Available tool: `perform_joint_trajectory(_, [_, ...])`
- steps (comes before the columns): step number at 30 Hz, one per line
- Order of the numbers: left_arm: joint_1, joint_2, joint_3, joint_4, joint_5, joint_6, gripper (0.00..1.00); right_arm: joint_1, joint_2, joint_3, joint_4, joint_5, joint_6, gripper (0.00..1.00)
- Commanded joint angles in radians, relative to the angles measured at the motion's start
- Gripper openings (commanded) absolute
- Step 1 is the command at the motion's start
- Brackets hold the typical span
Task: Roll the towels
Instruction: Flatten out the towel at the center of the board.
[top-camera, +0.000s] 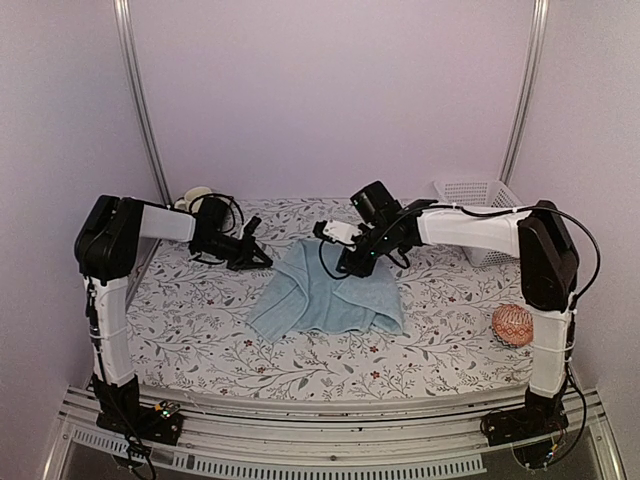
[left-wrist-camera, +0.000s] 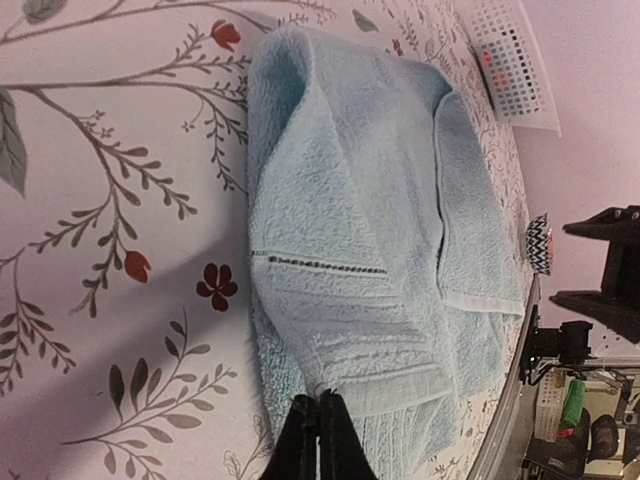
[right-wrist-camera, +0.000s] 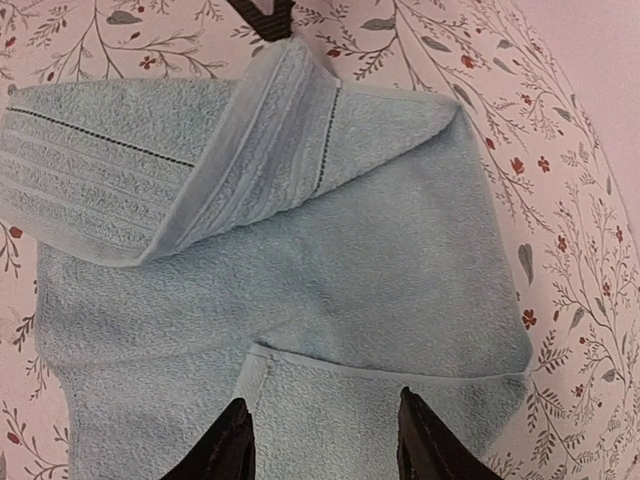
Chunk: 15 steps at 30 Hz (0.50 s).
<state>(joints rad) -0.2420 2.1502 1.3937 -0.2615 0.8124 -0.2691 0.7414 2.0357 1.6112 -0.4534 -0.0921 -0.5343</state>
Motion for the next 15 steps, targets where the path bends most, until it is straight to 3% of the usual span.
perform_joint_trajectory(1, [-0.001,-0.050,-0.002,0.055,0.020,-0.019,0.00,0.063,0.084,0.017,-0.007,0.016,0.007,0.51])
perform_joint_trajectory(15, [0.004,-0.073,-0.017,0.061,0.018,-0.011,0.00,0.082,0.207,0.050,-0.016,0.192,0.049,0.48])
